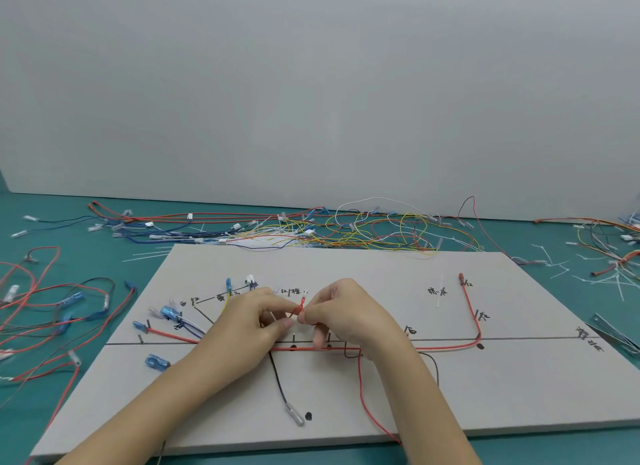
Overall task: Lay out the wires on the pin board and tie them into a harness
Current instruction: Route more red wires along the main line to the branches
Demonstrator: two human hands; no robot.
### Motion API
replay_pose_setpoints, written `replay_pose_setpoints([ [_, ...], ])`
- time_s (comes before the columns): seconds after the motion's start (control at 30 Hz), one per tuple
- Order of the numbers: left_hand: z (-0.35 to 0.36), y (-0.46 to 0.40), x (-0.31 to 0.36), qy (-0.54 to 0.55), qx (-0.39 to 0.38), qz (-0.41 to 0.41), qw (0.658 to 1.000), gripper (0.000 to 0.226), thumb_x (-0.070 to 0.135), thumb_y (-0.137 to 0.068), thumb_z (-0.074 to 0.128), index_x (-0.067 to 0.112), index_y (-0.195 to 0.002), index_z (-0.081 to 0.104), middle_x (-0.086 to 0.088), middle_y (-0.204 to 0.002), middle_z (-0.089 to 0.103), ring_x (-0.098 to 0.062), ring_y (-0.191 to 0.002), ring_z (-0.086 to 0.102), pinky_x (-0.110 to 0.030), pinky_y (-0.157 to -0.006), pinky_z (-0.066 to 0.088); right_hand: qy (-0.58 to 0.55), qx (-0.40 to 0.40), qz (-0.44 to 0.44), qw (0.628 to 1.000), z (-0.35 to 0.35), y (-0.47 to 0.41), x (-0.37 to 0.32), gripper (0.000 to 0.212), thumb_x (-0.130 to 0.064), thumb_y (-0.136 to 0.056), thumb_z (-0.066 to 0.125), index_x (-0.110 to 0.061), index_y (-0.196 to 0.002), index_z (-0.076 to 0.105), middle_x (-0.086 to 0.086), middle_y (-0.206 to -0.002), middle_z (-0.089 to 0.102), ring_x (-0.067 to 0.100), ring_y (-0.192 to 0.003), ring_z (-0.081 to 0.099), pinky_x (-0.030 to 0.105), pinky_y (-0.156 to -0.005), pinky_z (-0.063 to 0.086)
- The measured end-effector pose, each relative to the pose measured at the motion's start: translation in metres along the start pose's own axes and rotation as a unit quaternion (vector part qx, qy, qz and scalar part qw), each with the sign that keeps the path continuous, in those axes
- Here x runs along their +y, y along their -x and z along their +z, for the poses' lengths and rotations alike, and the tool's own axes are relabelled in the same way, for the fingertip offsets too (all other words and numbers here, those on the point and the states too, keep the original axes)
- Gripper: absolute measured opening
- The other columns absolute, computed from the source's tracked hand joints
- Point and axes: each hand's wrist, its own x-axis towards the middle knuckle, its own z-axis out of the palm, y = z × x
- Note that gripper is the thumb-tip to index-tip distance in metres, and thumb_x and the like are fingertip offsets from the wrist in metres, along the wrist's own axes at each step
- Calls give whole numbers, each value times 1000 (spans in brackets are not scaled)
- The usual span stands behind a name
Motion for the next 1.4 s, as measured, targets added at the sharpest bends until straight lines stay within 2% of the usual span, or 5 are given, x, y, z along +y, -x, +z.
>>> replay_pose_setpoints([
  [0.2, -3, -1, -1, -6, 12, -3, 1000, 33, 7, -80, 76, 39, -84, 74, 5, -70, 63, -8, -61, 59, -12, -58, 42, -37, 1, -4, 999, 0, -1, -1, 11, -15, -86, 60, -12, -80, 68, -1, -46, 61, 2, -26, 35, 10, -30, 23],
  [0.5, -10, -11, -2, 46, -39, -54, 997, 17, 13, -86, 69, 27, -92, 77, 6, -66, 68, -3, -55, 56, -14, -52, 41, -14, 21, 8, 1000, 0, -3, 1, 13, -17, -82, 59, -8, -85, 67, 2, -48, 63, 4, -28, 29, 16, -35, 25],
  [0.77, -5, -31, 8, 31, -3, -102, 994, 24, 36, -86, 70, 21, -68, 74, 8, -57, 66, 0, -46, 49, -17, -48, 38, 5, 26, -1, 1000, 0, -2, 0, 11, -21, -83, 56, -15, -84, 66, 1, -50, 65, 4, -28, 31, 22, -44, 27],
  [1.0, -10, -45, 10, 35, -30, -145, 988, 20, 44, -69, 82, 25, -65, 78, -5, -68, 73, -11, -60, 56, -29, -63, 45, 37, 44, -10, 998, 2, -2, 2, 8, -22, -82, 55, -20, -77, 61, -1, -49, 65, 3, -29, 31, 22, -43, 27],
  [1.4, -9, -56, 14, 37, -87, -131, 987, 10, 16, -82, 76, 10, -74, 78, -8, -71, 74, -7, -58, 59, -22, -60, 49, 31, 33, -23, 999, -5, 1, 1, 12, -21, -84, 62, -14, -79, 71, -1, -47, 63, 4, -31, 33, 18, -40, 28],
])
